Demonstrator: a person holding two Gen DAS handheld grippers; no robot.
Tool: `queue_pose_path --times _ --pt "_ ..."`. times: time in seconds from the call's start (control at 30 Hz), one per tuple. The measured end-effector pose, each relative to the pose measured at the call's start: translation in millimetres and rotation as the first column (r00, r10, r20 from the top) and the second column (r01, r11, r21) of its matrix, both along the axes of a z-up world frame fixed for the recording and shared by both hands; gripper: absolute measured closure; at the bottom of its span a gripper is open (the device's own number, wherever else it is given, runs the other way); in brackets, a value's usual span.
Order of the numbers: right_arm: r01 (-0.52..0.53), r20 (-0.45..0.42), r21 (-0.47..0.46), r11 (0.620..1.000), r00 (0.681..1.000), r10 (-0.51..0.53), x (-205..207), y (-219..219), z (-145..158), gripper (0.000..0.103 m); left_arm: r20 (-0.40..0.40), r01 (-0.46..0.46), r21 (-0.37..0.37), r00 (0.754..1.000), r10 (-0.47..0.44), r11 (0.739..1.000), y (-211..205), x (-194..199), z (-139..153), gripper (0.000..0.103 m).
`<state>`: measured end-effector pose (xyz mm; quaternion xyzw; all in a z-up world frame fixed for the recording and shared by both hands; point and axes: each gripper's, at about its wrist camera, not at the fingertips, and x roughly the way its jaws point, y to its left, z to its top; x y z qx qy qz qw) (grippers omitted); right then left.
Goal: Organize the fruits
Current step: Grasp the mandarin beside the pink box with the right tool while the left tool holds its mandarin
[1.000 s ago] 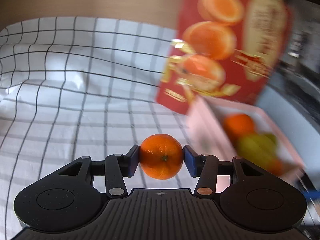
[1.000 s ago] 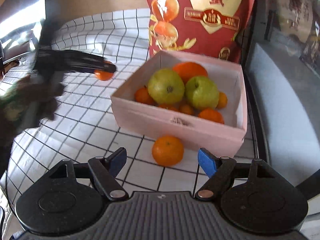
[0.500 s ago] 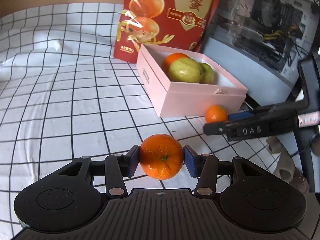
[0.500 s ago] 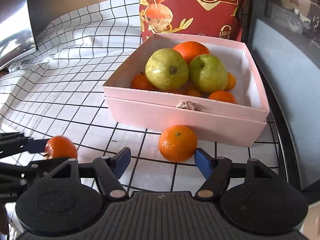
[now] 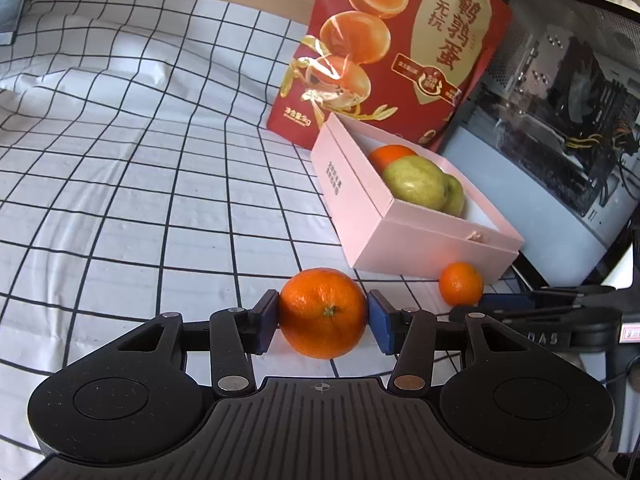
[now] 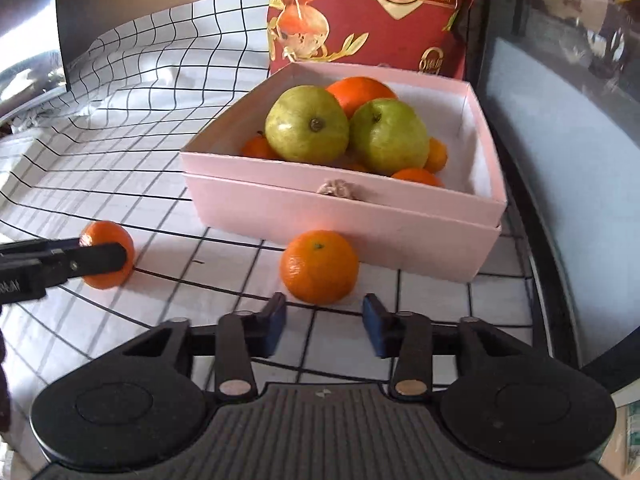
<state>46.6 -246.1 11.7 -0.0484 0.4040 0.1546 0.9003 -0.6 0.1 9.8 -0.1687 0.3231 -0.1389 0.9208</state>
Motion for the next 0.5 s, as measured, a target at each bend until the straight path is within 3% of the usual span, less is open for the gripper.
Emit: queue_pose_path --times 0.1,0.33,0.4,0.5 --pt "-0.001 0.036 -0.019 1.000 0.999 0.001 -3 2 -2 0.049 0.005 0.001 -0.006 1.000 -0.001 1.000 0 1 -1 0.050" --pt "0.018 0.023 0.029 0.999 1.000 -0.019 10 3 -2 0.048 0.012 0.002 0.008 1.000 -0.002 1.000 -2 0 -2 0.050" --pt "0.022 0.021 0.039 0.999 1.000 -0.023 9 6 -2 0.060 0.011 0.002 0.003 1.000 -0.002 1.000 -2 0 -3 0.050" --pt "0.001 0.019 0.040 0.999 1.000 -0.002 3 11 -1 0.062 0.011 0.003 -0.001 1.000 -0.003 1.000 -2 -1 -3 0.050"
